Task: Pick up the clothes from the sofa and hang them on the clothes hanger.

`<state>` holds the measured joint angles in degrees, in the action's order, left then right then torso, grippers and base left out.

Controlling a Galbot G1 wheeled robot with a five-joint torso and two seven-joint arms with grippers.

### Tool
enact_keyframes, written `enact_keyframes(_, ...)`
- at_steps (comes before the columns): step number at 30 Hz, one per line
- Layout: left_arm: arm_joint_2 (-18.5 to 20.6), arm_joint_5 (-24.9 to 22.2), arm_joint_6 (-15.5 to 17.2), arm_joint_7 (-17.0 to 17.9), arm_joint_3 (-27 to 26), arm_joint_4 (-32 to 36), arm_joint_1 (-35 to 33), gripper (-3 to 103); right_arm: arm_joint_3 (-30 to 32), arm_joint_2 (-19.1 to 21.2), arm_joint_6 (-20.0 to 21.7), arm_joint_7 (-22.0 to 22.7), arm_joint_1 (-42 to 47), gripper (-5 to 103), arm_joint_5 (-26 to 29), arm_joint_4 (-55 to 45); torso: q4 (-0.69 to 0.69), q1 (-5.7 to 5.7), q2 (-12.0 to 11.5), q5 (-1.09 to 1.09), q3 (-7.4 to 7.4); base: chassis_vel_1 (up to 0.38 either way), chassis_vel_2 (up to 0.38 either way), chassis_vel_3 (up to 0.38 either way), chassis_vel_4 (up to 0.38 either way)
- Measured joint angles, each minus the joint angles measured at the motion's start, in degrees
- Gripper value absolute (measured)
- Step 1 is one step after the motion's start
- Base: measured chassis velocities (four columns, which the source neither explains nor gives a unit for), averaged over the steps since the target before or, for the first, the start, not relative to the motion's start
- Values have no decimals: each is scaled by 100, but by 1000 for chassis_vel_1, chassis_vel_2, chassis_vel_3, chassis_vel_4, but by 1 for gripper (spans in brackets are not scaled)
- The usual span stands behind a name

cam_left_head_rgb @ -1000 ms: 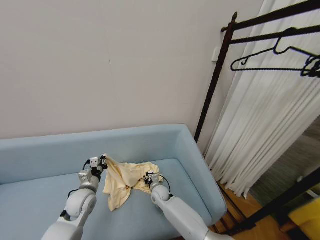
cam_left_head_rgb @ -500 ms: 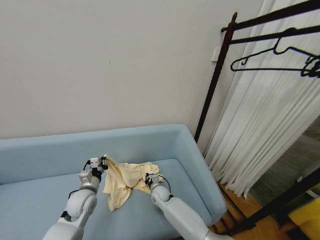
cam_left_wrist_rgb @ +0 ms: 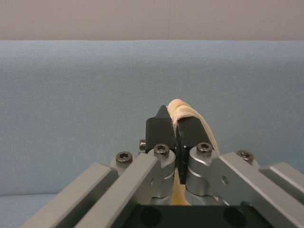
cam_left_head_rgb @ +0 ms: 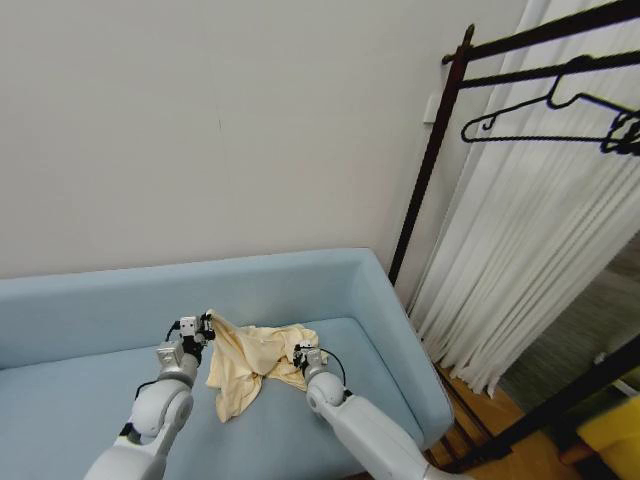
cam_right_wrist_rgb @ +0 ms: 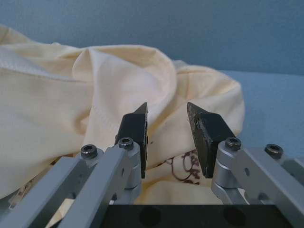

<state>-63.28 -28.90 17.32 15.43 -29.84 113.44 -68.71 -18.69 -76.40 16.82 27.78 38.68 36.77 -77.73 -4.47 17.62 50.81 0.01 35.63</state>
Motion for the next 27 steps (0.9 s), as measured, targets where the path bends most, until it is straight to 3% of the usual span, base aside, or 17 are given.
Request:
enact_keyframes(10, -29, 2, -6, -14, 2, 20, -14, 1, -23, 58, 17, 38, -100, 28, -1, -76, 0, 0, 1, 0, 0, 0, 0, 0, 0)
enact_keyframes(16, -33, 3, -7, -15, 0, 21, -25, 1, -81, -61, 314, 231, -52, 25, 529, -176, 1, 0, 1, 0, 0, 0, 0, 0, 0)
enact_keyframes(20, -25, -9, -7, -15, -9, 19, -22, 1, -27, -119, 542, 581, -25, 46, 1226, -334, -1, 0, 1, -1, 0, 0, 0, 0, 0)
enact_keyframes(22, -26, -12, -7, -15, -10, 17, -22, 1, -3, -151, 584, 678, -25, 46, 1369, -346, 0, 0, 1, 0, 0, 0, 0, 0, 0)
enact_keyframes(25, -36, -15, -7, -15, -5, 12, -23, 1, -12, -212, 588, 681, -28, 62, 1287, -224, 0, 0, 1, -1, 0, 0, 0, 0, 0)
enact_keyframes(27, -41, -15, -7, -15, 1, 11, -23, 1, -35, -236, 572, 656, -38, 68, 1231, -150, 0, 0, 1, -1, 0, 0, 0, 0, 0)
